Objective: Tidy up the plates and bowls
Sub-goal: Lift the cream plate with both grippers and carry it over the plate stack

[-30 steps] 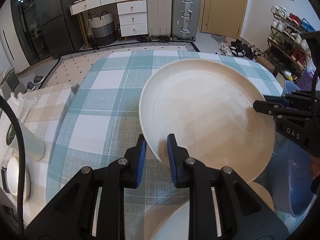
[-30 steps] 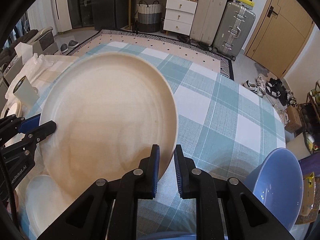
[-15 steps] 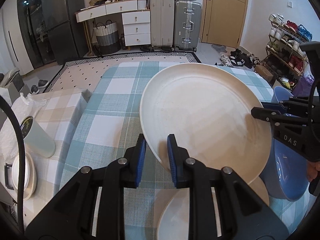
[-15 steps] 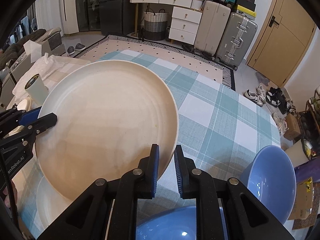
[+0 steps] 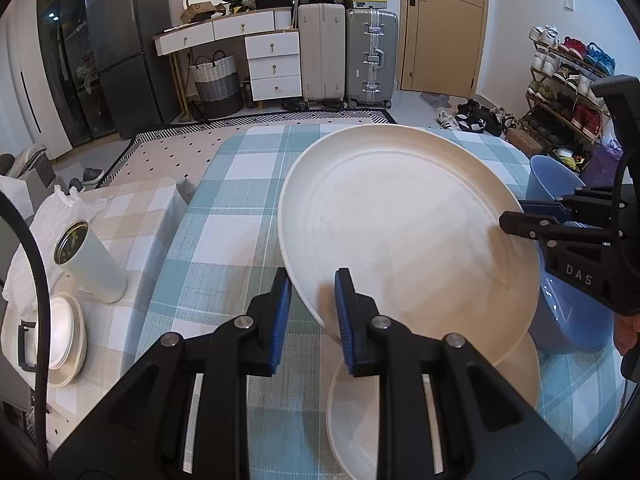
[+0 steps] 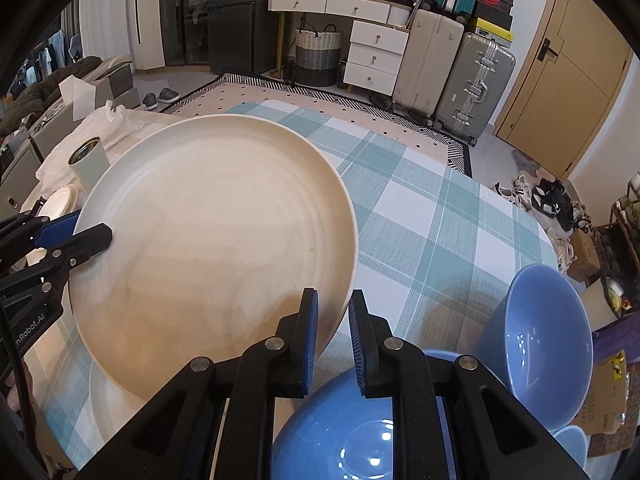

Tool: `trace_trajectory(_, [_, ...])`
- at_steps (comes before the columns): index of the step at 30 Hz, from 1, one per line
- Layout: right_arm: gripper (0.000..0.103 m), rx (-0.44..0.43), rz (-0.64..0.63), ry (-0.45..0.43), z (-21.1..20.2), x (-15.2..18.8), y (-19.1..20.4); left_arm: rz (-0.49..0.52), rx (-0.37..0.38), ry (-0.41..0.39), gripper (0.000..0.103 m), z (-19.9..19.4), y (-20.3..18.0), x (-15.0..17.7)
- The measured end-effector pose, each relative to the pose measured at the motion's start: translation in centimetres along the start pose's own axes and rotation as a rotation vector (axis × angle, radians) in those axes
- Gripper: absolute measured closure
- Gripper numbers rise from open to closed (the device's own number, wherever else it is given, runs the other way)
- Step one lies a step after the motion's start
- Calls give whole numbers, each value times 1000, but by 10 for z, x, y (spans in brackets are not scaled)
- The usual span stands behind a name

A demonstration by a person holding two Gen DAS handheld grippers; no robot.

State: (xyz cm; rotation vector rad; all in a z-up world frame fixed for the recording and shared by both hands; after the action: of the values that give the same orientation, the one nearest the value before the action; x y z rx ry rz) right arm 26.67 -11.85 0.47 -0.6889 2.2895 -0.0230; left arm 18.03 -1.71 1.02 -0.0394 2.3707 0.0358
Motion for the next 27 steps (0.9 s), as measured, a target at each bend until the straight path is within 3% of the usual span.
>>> trace_trajectory(11, [87, 11, -35, -23, -23, 22, 18, -13, 10, -33, 84, -35, 1, 29])
trace_trajectory(27, [86, 4, -47, -9, -29, 52, 43, -6, -1, -20, 84, -44, 8, 60])
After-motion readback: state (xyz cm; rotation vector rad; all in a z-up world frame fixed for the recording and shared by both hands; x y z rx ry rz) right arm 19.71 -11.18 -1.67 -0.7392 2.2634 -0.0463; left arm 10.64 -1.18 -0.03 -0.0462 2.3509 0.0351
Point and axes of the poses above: each gripper's, at about its wrist camera, not at the fingertips, and z roughly the way its jaws point, y to its left, x to its underside, the point moved 7 cm from there along z, roughly the way its jaws point, and after that the axes turned 1 degree about x, right-handed, at the moved point
